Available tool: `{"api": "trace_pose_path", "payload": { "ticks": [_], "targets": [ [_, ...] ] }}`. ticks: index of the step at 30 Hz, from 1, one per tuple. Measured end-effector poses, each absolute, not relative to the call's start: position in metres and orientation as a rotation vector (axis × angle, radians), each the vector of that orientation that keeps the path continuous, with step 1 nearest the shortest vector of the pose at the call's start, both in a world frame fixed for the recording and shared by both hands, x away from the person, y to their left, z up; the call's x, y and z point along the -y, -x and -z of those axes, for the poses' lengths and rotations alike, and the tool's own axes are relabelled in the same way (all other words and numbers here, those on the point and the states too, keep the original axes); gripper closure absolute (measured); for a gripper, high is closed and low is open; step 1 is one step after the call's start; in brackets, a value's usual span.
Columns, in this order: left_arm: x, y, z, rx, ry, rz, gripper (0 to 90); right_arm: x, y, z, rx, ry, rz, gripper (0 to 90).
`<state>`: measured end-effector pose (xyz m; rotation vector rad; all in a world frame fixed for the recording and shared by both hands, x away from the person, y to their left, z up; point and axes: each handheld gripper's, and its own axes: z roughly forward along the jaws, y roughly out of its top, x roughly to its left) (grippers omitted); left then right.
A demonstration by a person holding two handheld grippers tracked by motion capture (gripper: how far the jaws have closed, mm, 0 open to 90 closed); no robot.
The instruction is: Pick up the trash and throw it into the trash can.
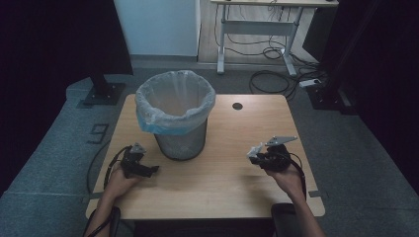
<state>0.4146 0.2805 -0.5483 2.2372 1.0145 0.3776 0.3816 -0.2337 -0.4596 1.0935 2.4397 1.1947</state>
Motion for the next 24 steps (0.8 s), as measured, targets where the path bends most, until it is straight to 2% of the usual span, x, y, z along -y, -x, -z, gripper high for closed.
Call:
{"api": "trace_pose_path", "payload": {
  "ticks": [24],
  "targets": [
    [-0.280, -0.415, 0.548, -1.016, -2.235, -0.376, 0.0, 0.215, -0.409, 0.393, -2.538, -1.032, -1.185, 68.8]
  ]
}}
